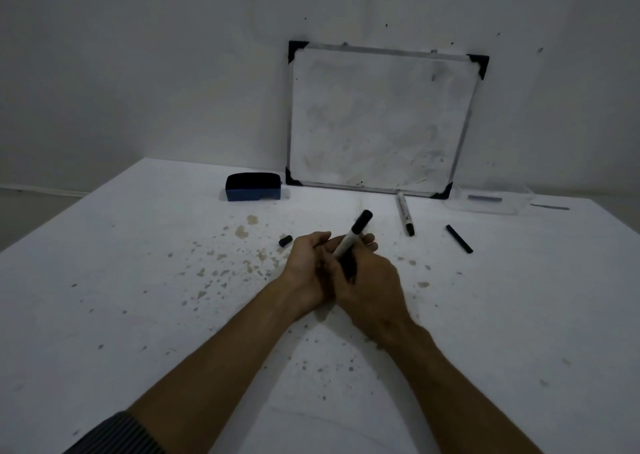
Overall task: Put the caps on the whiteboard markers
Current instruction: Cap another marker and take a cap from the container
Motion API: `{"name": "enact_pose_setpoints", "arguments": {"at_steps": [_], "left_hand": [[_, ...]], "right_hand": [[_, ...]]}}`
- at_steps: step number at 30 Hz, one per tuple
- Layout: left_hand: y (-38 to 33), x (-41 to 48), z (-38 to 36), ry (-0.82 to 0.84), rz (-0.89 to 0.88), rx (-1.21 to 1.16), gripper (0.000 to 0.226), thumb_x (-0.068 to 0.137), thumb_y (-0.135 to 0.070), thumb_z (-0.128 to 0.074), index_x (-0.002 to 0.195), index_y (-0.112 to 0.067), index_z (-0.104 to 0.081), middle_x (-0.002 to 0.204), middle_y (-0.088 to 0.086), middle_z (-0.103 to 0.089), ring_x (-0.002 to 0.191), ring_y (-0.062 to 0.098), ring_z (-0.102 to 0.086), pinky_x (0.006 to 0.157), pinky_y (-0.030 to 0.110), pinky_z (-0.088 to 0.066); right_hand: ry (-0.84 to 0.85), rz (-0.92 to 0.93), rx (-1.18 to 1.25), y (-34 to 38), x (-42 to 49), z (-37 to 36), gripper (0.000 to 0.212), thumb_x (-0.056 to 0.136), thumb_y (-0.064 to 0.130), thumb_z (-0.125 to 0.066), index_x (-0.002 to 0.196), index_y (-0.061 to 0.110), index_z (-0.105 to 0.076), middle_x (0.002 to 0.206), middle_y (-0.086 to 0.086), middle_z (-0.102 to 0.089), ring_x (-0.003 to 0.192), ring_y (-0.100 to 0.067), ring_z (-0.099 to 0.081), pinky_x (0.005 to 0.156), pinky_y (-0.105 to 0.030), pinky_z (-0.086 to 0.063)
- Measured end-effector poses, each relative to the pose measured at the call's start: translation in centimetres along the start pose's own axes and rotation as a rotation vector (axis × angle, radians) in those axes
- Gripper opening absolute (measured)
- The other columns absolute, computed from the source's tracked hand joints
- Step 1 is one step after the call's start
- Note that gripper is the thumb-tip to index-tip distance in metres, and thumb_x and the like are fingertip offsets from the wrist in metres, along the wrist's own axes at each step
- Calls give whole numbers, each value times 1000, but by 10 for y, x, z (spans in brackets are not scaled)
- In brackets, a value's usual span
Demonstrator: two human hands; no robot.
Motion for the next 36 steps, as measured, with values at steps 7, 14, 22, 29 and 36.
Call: {"name": "enact_pose_setpoints", "arguments": {"at_steps": [7, 14, 22, 29, 36], "left_hand": [[-6, -8, -6, -10, -100, 167, 34, 102, -21, -48, 109, 5, -69, 122, 28, -71, 120, 42, -66, 94, 47, -57], [-10, -18, -12, 39, -107, 428, 30, 103, -18, -53, 105, 4, -73, 99, 19, -79, 82, 27, -78, 80, 37, -62], [-31, -13, 4, 22, -252, 546, 24, 98, -13, -66, 113, 4, -73, 85, 9, -72, 71, 17, -68, 69, 28, -61], [-36, -12, 4, -96, -425, 584, 18, 96, -10, -68, 111, 0, -74, 90, 12, -76, 73, 17, -73, 73, 29, -65], [-33, -10, 11, -262, -675, 845, 4, 97, -18, -69, 98, -17, -72, 92, 6, -79, 71, 11, -74, 74, 29, -65]], "right_hand": [[-181, -231, 356, -11, 13, 18, 24, 100, 39, -62, 110, 17, -67, 92, 8, -76, 83, -1, -74, 73, -27, -64], [-252, -326, 435, -23, 19, 31, 21, 100, 39, -61, 107, 19, -66, 94, 7, -74, 91, -3, -71, 74, -14, -55], [-184, -415, 602, -36, 27, 44, 35, 101, 51, -53, 100, 19, -67, 75, 10, -61, 57, -3, -49, 60, -24, -41], [-3, -322, 147, -42, 24, 48, 35, 108, 43, -39, 97, 18, -60, 74, 2, -63, 64, -12, -61, 58, -19, -45], [81, -146, -282, -54, 14, 26, 39, 108, 37, -45, 118, 11, -73, 93, -6, -56, 75, -18, -55, 69, -27, -44]]}}
Point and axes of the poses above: each hand's wrist, its own x-axis towards the middle knuckle, its own z-axis out of the back of the hand, y = z × x, the point moved 3 cm from there along x, towards the middle knuckle
